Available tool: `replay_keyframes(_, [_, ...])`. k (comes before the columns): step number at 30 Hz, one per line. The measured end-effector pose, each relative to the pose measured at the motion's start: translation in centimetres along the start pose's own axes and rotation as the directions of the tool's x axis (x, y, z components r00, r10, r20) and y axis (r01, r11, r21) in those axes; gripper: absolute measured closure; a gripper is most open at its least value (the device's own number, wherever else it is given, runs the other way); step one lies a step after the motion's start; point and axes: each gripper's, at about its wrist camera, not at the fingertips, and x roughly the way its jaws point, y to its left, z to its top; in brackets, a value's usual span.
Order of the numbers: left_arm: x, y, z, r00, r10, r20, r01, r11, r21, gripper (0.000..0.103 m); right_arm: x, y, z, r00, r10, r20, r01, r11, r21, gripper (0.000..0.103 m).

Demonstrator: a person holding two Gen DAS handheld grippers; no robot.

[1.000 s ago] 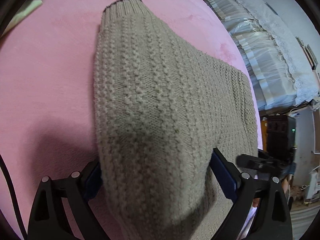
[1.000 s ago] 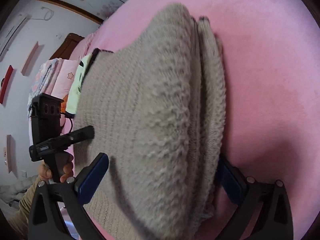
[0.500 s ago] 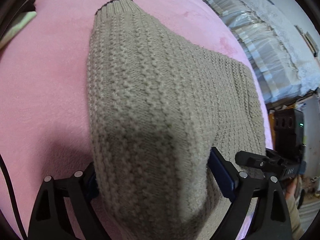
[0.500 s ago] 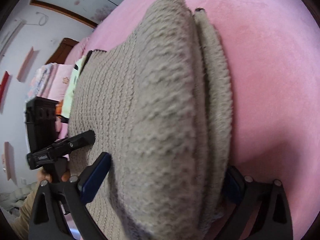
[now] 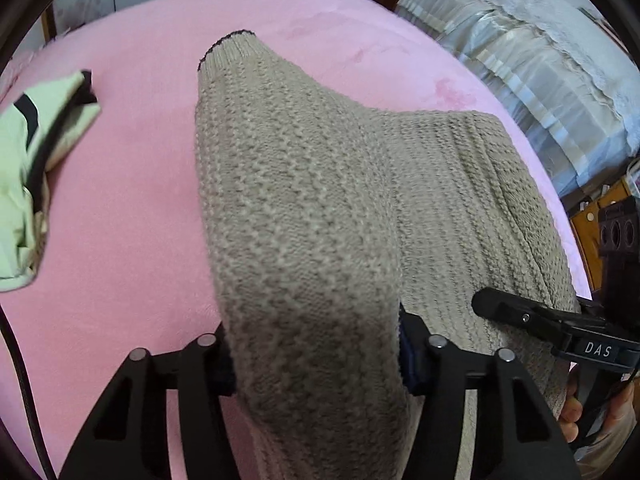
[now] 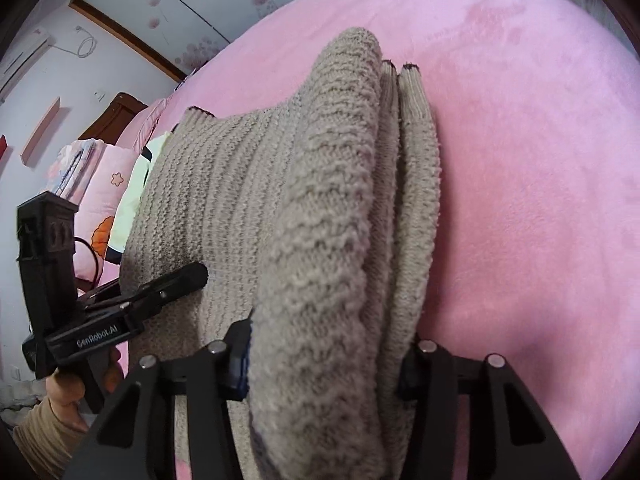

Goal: Fold large clothes
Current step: 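Carry the grey cardigan with both tools onto the pale green garment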

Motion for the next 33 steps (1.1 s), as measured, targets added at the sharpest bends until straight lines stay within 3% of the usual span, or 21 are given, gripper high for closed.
replay_keyframes(6, [-5.3,-0.1,-1.2,1.000,-0.020,0.009,0.019,1.000,0.008,0.050,-4.3,2.6,-3.0,0.998,0.054,0.045,-0.054,0.999,0.004,0.056])
replay_keyframes(11, [-11.8,1.3,-4.8,0.999,-0.032,0.019,0.032,0.999,0.020,0.049,-7.3,5.2,-6.4,0.992,0.116,0.050,-0.117,0.993,0.015,0.056])
replay_keyframes(16, [-18.0,5.0,-7.7,0.999,-0.040,0.014,0.040,0.999,-0.016,0.049,-8.8,10.4,-9.1,0.985,0.171,0.025,-0.170,0.985,-0.025,0.056])
replay_keyframes(21, [-23.3,9.8,-8.3,0.999,-0.010,0.034,0.011,0.999,-0.041,0.049,-8.8,17.7,-8.8,0.976,0.217,-0.006,-0.216,0.970,-0.108,0.056])
replay_keyframes(26, [-29.0,16.1,-5.3,0.996,0.070,0.054,-0.069,0.997,-0.027,0.049,-6.9,25.5,-5.7,0.968,0.251,-0.022,-0.251,0.951,-0.179,0.056])
replay_keyframes(33, [-32.1,25.8,3.7,0.987,0.151,0.050,-0.152,0.988,0.006,0.048,-1.5,34.6,2.1,0.957,0.291,-0.002,-0.285,0.935,-0.213,0.056])
